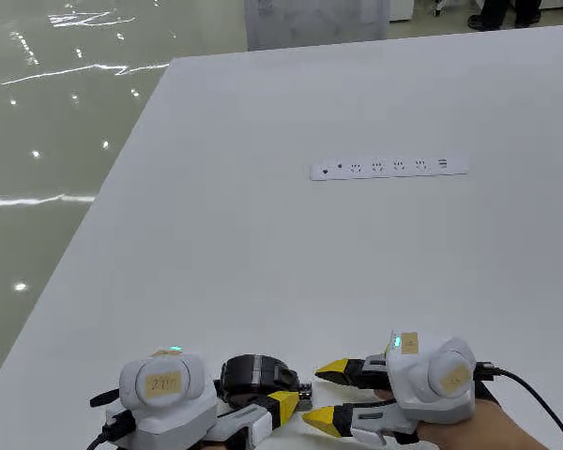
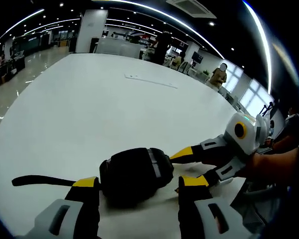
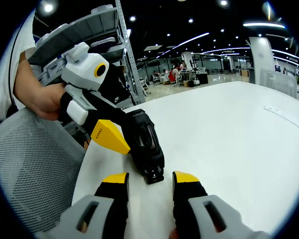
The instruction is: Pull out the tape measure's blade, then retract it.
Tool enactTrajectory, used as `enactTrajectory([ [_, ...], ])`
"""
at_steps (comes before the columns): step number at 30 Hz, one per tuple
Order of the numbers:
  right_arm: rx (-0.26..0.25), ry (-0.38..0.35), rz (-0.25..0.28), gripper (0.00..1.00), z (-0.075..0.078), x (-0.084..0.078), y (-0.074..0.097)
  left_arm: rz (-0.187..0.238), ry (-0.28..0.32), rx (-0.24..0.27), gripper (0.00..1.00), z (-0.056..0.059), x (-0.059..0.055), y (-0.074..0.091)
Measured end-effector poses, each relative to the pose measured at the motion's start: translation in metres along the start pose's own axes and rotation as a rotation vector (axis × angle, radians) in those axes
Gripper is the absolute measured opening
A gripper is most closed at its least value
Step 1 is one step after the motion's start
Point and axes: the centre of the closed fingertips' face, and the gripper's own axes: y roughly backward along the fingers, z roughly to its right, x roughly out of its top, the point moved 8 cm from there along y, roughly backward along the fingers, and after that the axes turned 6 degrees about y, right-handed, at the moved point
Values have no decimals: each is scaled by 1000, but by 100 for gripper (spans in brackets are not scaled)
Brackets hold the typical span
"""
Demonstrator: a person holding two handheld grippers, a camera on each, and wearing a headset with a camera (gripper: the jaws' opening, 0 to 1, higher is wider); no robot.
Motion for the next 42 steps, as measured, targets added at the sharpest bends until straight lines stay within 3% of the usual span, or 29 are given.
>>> enactTrajectory([
  [18, -59, 21, -69, 46, 0, 5, 38, -55, -152, -89, 68, 1, 1, 19],
  [28, -107, -17, -86, 52, -1, 6, 63, -55, -225, -126, 69, -11, 8, 30],
  [38, -168, -59, -146, 62, -5, 0, 84, -15, -246, -155, 73, -24, 12, 47],
  [42, -187, -65, -159, 65, -8, -2, 94, -18, -240, -151, 75, -32, 12, 53],
])
